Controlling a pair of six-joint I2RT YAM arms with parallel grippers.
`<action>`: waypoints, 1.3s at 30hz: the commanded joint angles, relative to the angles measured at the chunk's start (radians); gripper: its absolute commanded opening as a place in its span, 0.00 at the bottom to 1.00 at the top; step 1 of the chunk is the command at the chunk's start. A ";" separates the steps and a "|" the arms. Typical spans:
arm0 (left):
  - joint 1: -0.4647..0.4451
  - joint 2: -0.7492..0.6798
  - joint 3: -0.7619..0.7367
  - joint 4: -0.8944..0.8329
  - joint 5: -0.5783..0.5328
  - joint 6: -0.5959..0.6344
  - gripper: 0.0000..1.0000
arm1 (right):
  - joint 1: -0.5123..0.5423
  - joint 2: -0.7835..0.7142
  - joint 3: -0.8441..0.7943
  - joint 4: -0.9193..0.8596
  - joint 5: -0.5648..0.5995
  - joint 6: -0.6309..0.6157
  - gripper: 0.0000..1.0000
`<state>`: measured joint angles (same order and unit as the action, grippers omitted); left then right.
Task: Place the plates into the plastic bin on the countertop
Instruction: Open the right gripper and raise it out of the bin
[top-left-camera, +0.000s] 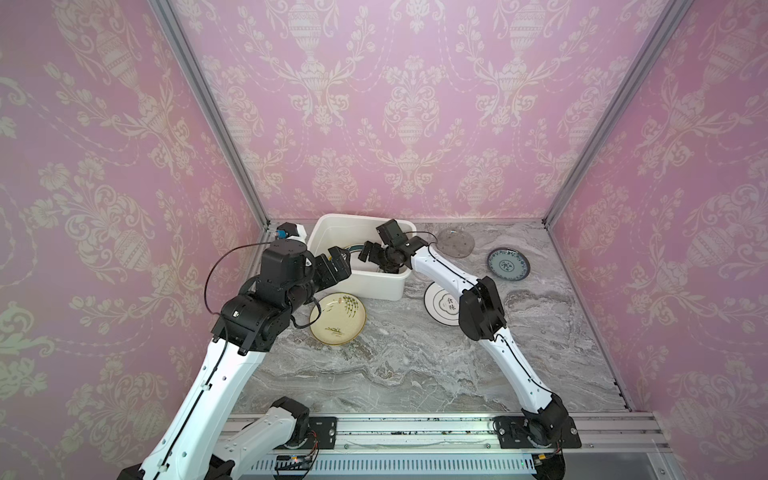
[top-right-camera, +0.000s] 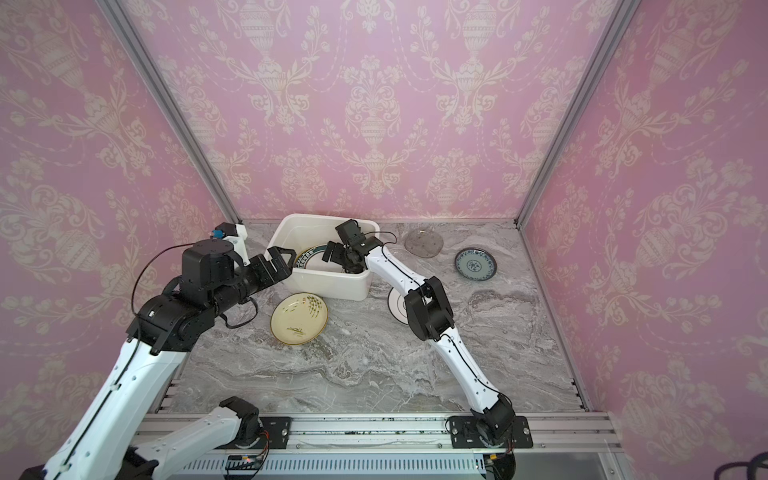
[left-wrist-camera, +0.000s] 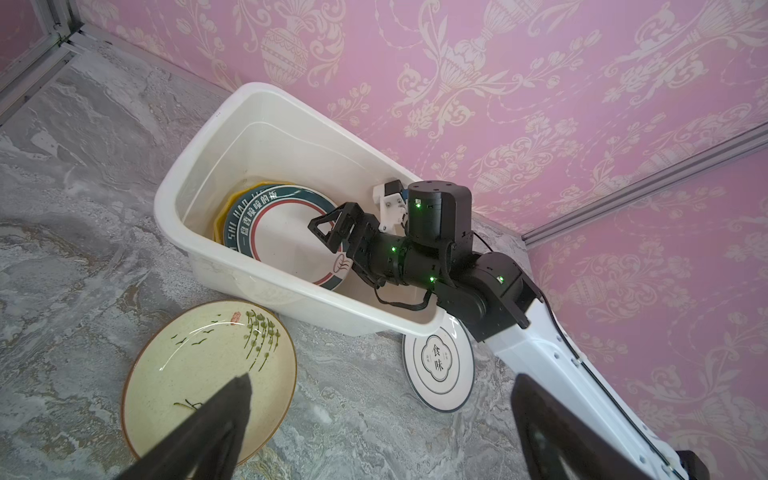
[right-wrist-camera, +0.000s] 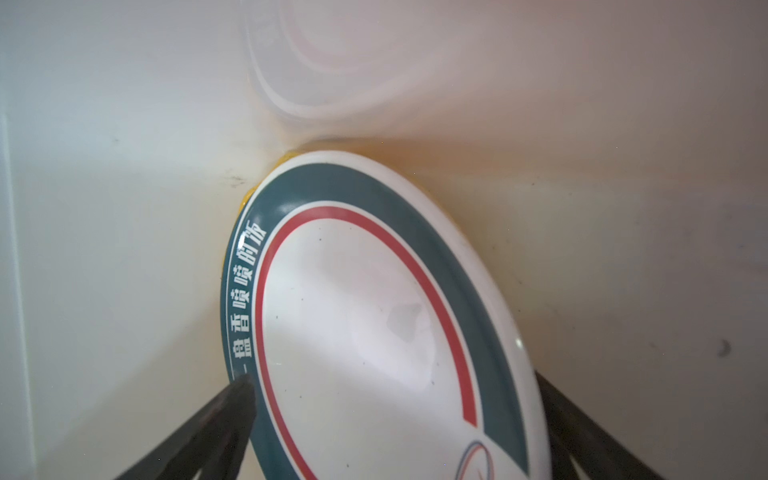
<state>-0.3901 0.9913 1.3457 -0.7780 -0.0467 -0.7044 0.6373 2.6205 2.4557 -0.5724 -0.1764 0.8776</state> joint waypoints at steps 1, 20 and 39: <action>-0.007 0.006 -0.006 -0.017 0.015 -0.006 0.99 | 0.005 0.066 0.005 0.153 -0.119 0.032 1.00; -0.006 -0.041 0.006 -0.019 -0.005 0.014 0.99 | 0.005 -0.120 -0.033 -0.099 0.090 -0.106 1.00; -0.006 0.008 0.147 -0.107 0.201 0.166 0.99 | -0.003 -0.529 -0.266 -0.031 -0.026 -0.208 1.00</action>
<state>-0.3901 0.9653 1.4464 -0.8425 0.0250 -0.6083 0.6373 2.1822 2.2631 -0.6216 -0.1802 0.7105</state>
